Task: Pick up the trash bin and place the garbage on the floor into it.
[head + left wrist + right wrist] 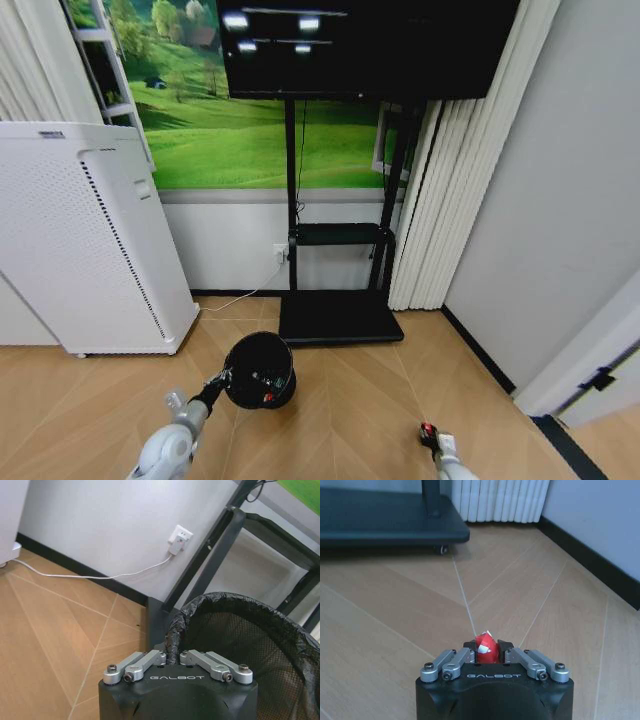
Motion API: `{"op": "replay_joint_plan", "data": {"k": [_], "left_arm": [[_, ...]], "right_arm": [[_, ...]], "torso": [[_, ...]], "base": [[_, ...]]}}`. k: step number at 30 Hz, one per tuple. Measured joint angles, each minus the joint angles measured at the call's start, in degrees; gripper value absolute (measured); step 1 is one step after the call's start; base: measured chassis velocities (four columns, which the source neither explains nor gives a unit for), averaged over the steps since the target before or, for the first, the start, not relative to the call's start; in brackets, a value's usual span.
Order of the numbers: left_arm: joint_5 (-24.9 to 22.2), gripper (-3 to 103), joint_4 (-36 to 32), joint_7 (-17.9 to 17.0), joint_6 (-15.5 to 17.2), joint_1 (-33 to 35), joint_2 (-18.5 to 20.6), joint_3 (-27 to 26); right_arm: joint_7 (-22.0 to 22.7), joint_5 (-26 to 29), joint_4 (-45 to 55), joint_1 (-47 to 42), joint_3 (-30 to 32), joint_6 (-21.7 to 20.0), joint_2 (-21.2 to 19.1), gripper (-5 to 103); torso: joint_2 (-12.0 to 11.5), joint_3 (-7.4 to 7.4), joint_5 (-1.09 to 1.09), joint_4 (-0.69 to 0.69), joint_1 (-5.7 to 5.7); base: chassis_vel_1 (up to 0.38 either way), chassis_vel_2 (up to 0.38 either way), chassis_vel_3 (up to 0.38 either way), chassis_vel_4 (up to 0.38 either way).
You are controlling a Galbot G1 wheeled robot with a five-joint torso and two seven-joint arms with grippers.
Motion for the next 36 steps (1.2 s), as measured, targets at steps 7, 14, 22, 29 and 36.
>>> {"op": "replay_joint_plan", "data": {"k": [7,14,22,29,36], "left_arm": [[0.3,6,1.7,0.8,0.7,-3.7,2.4,4.0],[1.7,6,3.7,2.0,0.9,-6.1,3.0,7.5],[1.5,6,9.1,3.0,1.4,-17.1,3.1,19.7],[1.2,6,15.3,4.0,1.5,-27.7,-0.7,31.1],[1.9,6,22.6,5.7,1.5,-36.6,-6.6,43.2]], "right_arm": [[1.6,6.4,25.1,-9.4,2.6,-4.1,-4.2,21],[0.1,10.6,40.6,-10.9,-0.1,-6.3,-5.8,21],[-8.8,13.9,51.1,-13.3,-1.6,-3.0,-7.3,21],[-12.9,13.9,52.9,-13.4,-3.1,-1.4,-8.0,21],[-14.9,12.0,52.5,-12.0,-7.0,-1.0,-8.1,21]], "torso": [[0.0,-0.01,0.0,-0.04,0.0],[0.0,-0.01,-0.04,0.01,0.0],[0.0,-0.01,-0.03,-0.02,0.0],[0.0,0.0,-0.01,-0.03,0.0],[0.0,-0.01,-0.01,-0.02,0.0]], "base": [[0.0,0.0,0.0,0.0],[0.0,0.0,0.0,0.0],[0.0,0.0,0.0,0.0],[0.0,0.0,0.0,0.0],[0.0,0.0,0.0,0.0]]}}
